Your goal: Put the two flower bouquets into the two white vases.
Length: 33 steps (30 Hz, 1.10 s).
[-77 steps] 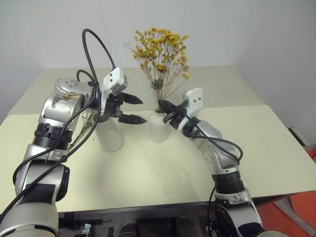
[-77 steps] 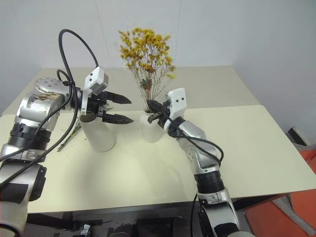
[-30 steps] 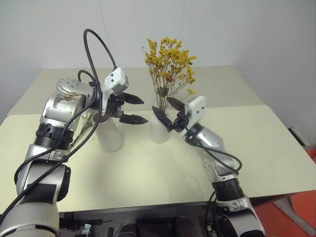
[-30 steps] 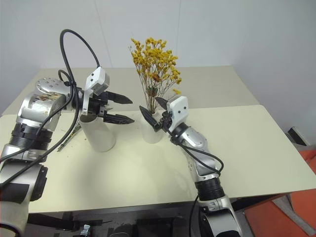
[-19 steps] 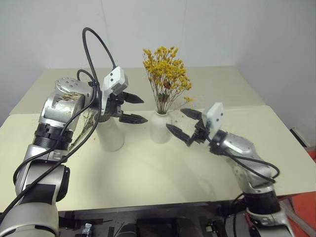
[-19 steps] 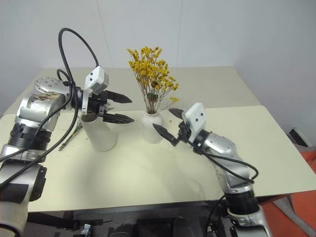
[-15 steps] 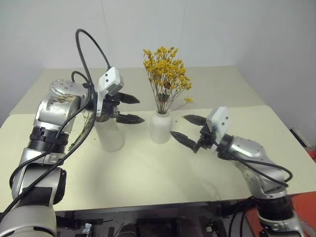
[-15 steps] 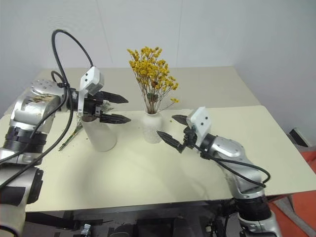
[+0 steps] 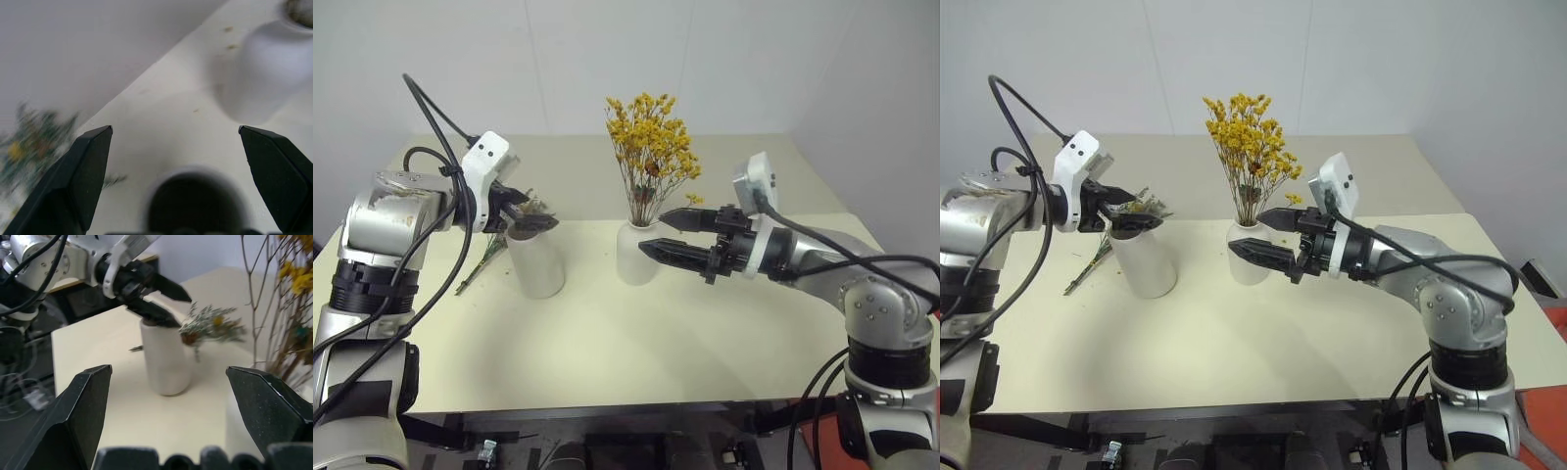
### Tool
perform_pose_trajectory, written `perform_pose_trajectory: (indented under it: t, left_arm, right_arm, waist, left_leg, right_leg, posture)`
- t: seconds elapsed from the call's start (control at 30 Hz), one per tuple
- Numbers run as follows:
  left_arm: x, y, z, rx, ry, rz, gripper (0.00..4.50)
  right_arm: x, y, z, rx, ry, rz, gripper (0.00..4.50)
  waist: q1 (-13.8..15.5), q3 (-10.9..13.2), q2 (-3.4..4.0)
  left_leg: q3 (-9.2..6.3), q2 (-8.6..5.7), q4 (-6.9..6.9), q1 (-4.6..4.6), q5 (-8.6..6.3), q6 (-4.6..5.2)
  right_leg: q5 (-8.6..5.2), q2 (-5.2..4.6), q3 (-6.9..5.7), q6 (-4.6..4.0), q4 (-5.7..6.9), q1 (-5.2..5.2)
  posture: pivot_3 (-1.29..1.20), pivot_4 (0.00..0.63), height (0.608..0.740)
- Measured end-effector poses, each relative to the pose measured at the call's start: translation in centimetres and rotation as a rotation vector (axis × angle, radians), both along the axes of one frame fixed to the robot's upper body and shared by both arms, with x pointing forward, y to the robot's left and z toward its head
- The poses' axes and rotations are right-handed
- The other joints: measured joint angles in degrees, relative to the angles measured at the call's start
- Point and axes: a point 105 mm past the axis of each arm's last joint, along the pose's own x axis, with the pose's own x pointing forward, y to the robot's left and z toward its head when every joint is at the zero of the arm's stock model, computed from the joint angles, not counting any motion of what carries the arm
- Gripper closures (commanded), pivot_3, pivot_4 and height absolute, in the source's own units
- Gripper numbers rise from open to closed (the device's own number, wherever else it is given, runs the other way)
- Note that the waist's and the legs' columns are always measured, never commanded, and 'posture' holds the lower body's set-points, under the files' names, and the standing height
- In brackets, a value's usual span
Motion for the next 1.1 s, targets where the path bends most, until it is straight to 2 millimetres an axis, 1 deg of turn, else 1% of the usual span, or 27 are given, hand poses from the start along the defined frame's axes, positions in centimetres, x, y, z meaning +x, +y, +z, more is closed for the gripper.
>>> perform_pose_trajectory:
  t: [0.17,0.23,0.3,0.47,0.57,0.83,0.93,1.1]
  left_arm:
    - [0.6,1.5,0.3,-0.013,0.025,0.143,0.00]
    - [0.8,2.3,0.4,-0.022,0.041,0.202,0.00]
    - [1.0,3.0,0.5,-0.029,0.061,0.257,0.00]
    - [1.4,4.0,0.5,-0.047,0.104,0.329,0.00]
    - [1.5,3.9,0.6,-0.054,0.105,0.325,0.00]
    - [1.6,2.5,0.4,-0.066,0.113,0.271,0.00]
    - [1.3,1.8,0.3,-0.075,0.132,0.244,0.00]
    - [0.9,1.5,0.1,-0.081,0.155,0.239,0.00]
  right_arm:
    - [-0.3,0.7,1.8,-0.046,0.008,0.051,0.05]
    - [-0.3,1.1,2.1,-0.064,0.013,0.065,0.05]
    - [-0.3,1.3,2.2,-0.083,0.019,0.071,0.05]
    - [-0.2,1.1,2.0,-0.107,0.031,0.068,0.05]
    - [-0.2,1.1,2.0,-0.115,0.030,0.070,0.05]
    - [-0.1,0.8,2.0,-0.124,0.025,0.058,0.05]
    - [-0.1,0.8,2.1,-0.126,0.023,0.055,0.05]
    - [-0.3,0.9,2.1,-0.131,0.018,0.058,0.05]
  waist:
    - [-0.22,0.00,0.00]
    - [-0.38,0.00,0.00]
    - [-0.39,-0.01,0.00]
    - [-0.36,-0.03,0.00]
    - [-0.36,-0.03,0.00]
    - [-0.36,-0.04,0.00]
    - [-0.38,-0.03,0.00]
    - [-0.37,-0.03,0.00]
  left_leg:
    - [0.01,0.01,0.00,0.05,0.00,0.00]
    - [0.02,0.01,0.00,0.11,0.00,0.00]
    - [0.02,0.02,-0.01,0.22,0.00,0.00]
    - [0.03,0.01,-0.01,0.29,0.00,0.00]
    - [0.03,0.01,-0.01,0.28,0.00,0.00]
    - [0.03,0.01,-0.01,0.27,0.00,0.00]
    - [0.03,0.01,-0.01,0.24,0.00,0.00]
    - [0.03,0.01,-0.01,0.25,0.00,0.00]
  right_leg:
    - [0.00,0.00,0.01,-0.01,0.05,-0.01]
    - [0.00,0.01,0.03,0.00,0.08,0.00]
    - [-0.01,0.02,0.03,0.00,0.12,0.05]
    - [-0.04,0.01,0.05,0.03,0.11,0.13]
    - [-0.03,0.01,0.04,0.02,0.10,0.13]
    - [-0.02,0.01,0.05,0.01,0.11,0.13]
    - [-0.02,0.01,0.05,0.01,0.09,0.12]
    - [-0.03,0.01,0.05,0.01,0.10,0.11]
  posture:
    - [0.00,0.150,0.740]
    - [0.00,0.150,0.740]
    - [0.00,0.150,0.740]
    - [0.00,0.150,0.740]
    - [0.00,0.150,0.740]
    - [0.00,0.150,0.740]
    - [0.00,0.150,0.740]
    - [0.00,0.150,0.740]
